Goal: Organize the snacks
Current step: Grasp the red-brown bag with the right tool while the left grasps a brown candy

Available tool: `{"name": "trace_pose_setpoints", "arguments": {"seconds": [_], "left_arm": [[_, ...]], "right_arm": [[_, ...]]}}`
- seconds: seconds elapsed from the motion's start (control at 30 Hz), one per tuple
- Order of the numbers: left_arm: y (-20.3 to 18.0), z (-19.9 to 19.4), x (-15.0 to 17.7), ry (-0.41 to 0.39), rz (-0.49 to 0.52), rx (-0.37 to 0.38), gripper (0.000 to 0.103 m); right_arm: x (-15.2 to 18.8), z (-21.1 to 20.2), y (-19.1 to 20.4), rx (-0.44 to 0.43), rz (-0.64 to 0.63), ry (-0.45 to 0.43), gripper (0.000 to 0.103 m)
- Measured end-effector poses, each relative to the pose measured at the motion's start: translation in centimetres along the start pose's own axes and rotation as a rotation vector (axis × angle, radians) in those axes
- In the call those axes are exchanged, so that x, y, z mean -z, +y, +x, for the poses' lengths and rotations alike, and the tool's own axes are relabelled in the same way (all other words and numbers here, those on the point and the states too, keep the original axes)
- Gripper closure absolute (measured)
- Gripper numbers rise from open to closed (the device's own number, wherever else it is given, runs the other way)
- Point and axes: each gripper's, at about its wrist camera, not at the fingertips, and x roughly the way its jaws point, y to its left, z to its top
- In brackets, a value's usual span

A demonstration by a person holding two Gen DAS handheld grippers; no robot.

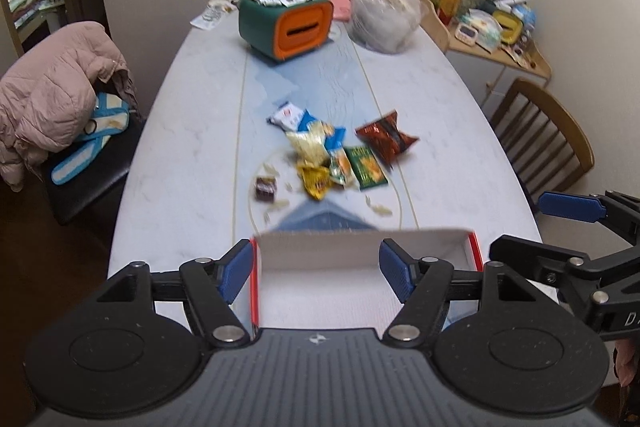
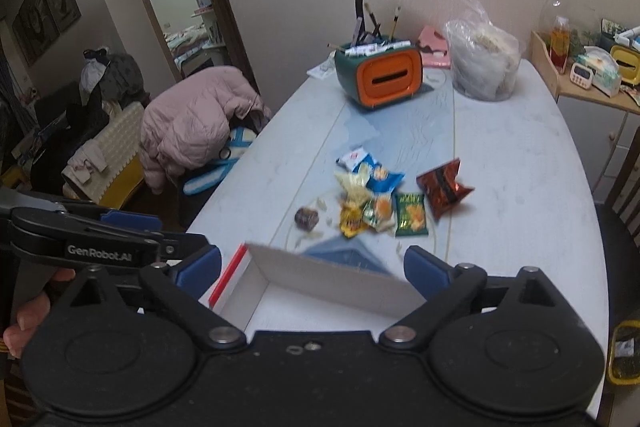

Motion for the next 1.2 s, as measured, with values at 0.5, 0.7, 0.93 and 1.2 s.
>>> {"name": "trace_pose_setpoints", "arguments": {"seconds": [0.5, 0.7, 0.93, 1.2], "left_arm": [[1.3, 4.3, -7.1, -0.008, -0.029, -0.013, 0.017], [1.7, 8.7, -9.3, 0.058, -0.036, -0.047, 0.017], [2.1, 14.7, -10.0, 0.151, -0.048, -0.119, 0.017], [3.5, 20.4, -10.1, 0.251, -0.095, -0.158, 0.017]], "right_arm": [[-7.5, 4.0, -5.0, 0.040, -0.013, -0.010, 0.002], [-9.3, 8.2, -8.2, 0.074, 0.005, 0.047, 0.001], [-9.1, 14.2, -10.7, 0.084, 0.019, 0.157, 0.001], [-7.7, 20.1, -12.2, 0.085, 0.039, 0.263, 0.004]]}}
